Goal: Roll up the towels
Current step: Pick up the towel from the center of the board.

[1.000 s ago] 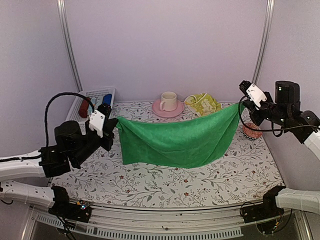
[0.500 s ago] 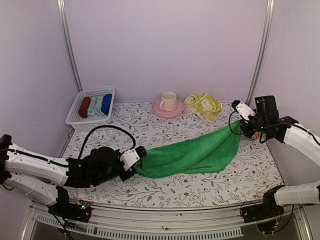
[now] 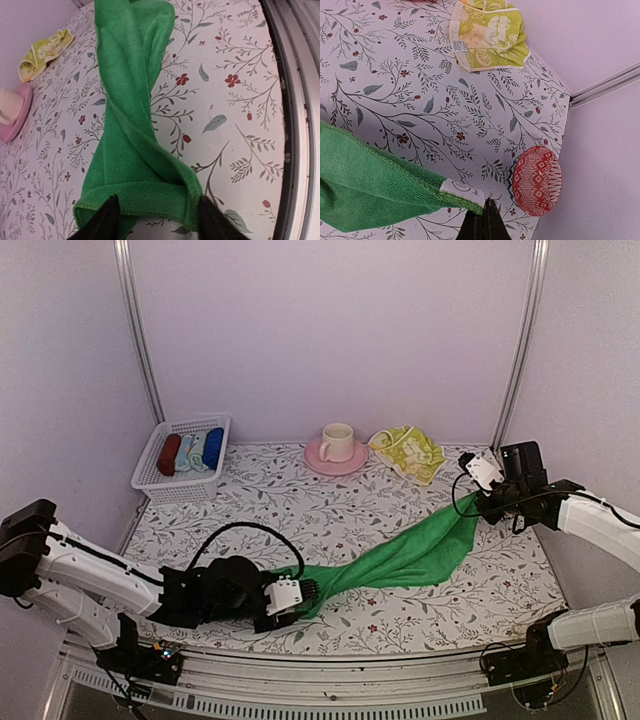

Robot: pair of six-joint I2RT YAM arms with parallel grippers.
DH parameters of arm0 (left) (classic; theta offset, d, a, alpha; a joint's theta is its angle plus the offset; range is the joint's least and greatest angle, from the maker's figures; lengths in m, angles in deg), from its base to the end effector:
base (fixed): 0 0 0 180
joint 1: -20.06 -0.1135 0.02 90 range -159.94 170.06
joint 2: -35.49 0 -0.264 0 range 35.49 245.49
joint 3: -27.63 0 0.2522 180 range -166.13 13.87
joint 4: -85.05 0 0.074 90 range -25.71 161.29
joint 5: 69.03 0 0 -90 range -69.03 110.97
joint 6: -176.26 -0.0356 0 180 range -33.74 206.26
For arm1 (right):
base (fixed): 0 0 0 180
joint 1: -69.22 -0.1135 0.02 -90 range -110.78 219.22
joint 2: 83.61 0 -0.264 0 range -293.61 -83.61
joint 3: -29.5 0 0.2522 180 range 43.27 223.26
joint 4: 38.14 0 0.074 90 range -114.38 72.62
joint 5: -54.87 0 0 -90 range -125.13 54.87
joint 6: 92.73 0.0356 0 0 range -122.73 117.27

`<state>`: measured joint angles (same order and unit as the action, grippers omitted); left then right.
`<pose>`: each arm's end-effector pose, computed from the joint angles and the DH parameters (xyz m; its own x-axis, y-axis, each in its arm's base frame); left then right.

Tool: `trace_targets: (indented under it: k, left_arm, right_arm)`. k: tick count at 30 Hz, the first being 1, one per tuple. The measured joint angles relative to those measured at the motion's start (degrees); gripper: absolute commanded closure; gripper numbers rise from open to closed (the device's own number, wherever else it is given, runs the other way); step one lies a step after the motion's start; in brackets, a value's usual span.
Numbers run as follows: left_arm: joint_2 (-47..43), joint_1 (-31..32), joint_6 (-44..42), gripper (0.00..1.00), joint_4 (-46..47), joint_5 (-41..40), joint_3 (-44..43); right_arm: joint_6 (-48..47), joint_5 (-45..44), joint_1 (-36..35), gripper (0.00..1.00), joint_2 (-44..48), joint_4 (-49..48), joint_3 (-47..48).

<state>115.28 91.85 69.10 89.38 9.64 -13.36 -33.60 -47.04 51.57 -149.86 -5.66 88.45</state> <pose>0.0877 -0.2444 0.1537 0.0909 0.6495 -0.7549 0.8938 0.2812 0.3495 0.2380 0.0680 0.2535 -0.4487 -0.6696 -0.5919 -0.4378 0.7421 -0.5077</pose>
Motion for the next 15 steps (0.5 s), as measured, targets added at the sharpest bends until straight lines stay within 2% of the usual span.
trace_targets:
  k: [1,4,11,15]
  left_arm:
    - [-0.02,0.02,0.35,0.29,0.0,0.37,-0.02]
    - [-1.64,-0.5,2.05,0.24,0.52,0.94,0.52]
    - [-11.5,-2.71,4.85,0.24,1.75,4.74,4.85]
    - [-10.27,-1.36,3.91,0.27,1.77,6.91,4.87]
  right_arm:
    - [0.04,0.0,0.0,0.98,0.0,-0.13,-0.07]
    - [0.11,0.15,0.0,0.98,-0.11,-0.57,-0.26]
    - [0.42,0.68,0.04,0.98,-0.72,-0.79,-0.72]
    - [0.68,1.14,0.04,0.98,-0.72,-0.81,-0.74]
